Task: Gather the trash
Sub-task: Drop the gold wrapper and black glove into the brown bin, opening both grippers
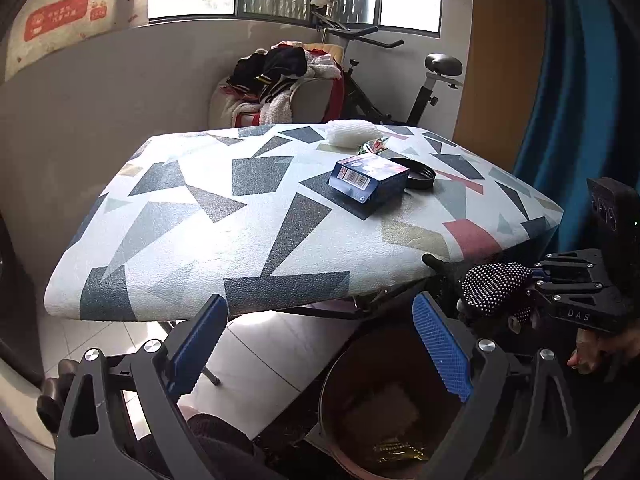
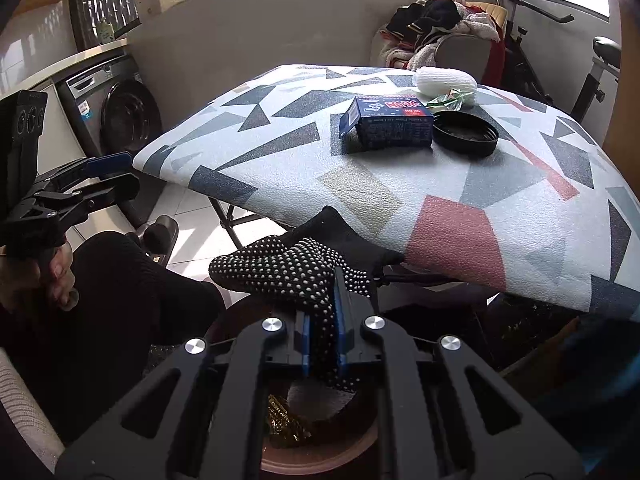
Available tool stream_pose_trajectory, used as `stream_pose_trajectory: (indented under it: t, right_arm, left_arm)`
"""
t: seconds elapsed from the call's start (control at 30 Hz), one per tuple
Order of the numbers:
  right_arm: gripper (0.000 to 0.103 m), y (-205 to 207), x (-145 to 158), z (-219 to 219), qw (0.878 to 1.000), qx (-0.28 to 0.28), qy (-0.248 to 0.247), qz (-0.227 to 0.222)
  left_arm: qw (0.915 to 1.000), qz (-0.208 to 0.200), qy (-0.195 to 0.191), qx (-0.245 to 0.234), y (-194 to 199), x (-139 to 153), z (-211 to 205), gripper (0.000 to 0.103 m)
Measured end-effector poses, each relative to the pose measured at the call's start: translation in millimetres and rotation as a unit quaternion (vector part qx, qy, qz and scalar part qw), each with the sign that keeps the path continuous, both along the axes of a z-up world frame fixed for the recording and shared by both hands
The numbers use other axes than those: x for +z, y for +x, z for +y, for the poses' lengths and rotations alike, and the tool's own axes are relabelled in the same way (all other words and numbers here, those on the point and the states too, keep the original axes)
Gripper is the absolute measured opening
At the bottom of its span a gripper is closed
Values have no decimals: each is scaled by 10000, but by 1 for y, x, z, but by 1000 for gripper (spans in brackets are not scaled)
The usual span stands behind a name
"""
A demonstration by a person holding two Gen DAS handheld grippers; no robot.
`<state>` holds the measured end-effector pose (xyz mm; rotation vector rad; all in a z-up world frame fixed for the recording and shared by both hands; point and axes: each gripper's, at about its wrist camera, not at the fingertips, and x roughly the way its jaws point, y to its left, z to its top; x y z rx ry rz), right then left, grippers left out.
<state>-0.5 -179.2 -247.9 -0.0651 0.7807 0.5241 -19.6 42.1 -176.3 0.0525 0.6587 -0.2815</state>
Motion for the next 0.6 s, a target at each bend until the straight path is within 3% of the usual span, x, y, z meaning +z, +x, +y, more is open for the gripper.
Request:
stream_pose_trajectory:
  t: [0.6]
  right_arm:
    - [20,1,-11,17,9988,299,-308,235]
  left_arm:
    - [9998,120,-49,178,3,-4,6,93]
